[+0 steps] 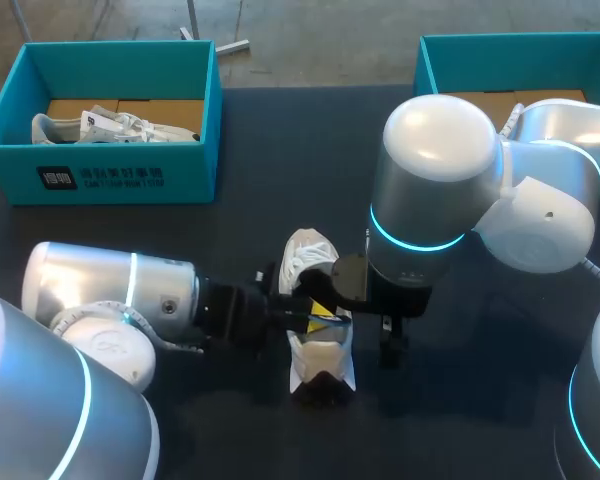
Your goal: Take the shoe out of the shoebox, open the shoe tongue, remove and reinsert the insole, then place the shoe into the shoebox
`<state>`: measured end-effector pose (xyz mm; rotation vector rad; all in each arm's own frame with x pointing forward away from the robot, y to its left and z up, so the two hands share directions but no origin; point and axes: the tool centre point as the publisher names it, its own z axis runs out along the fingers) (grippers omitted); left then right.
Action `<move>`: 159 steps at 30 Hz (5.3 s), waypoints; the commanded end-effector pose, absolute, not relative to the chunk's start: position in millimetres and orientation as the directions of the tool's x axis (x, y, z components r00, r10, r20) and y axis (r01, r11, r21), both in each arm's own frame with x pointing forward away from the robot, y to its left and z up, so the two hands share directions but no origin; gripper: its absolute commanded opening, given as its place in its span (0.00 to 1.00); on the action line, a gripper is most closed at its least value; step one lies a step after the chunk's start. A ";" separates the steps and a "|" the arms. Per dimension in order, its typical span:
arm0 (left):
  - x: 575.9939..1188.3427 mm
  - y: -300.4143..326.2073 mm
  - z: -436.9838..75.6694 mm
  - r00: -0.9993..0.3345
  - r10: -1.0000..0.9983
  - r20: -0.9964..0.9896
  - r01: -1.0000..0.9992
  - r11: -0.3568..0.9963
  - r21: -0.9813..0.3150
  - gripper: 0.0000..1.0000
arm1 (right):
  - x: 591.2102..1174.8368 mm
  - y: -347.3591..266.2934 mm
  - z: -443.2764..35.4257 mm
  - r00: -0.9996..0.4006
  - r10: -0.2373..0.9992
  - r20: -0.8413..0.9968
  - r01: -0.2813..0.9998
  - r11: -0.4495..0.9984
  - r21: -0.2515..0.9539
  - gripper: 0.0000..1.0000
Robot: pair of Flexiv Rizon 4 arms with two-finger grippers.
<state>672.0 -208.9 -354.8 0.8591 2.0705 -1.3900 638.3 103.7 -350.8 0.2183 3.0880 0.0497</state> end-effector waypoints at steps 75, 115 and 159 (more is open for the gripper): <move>641.5 -199.7 -343.0 -0.649 0.312 -0.694 0.760 0.250 -0.599 0.00 | 639.0 106.3 -350.9 -0.990 0.136 -0.048 0.134 0.990 0.039 1.00; 655.5 -202.2 -357.6 -0.632 0.318 -0.707 0.773 0.321 -0.547 0.04 | 641.6 114.2 -345.8 -0.995 0.067 -0.071 0.056 0.987 0.147 1.00; 640.4 -145.9 -292.5 -0.546 0.609 -0.575 0.823 0.263 -0.503 0.18 | 641.6 114.2 -345.8 -0.995 0.067 -0.071 0.056 0.987 0.147 1.00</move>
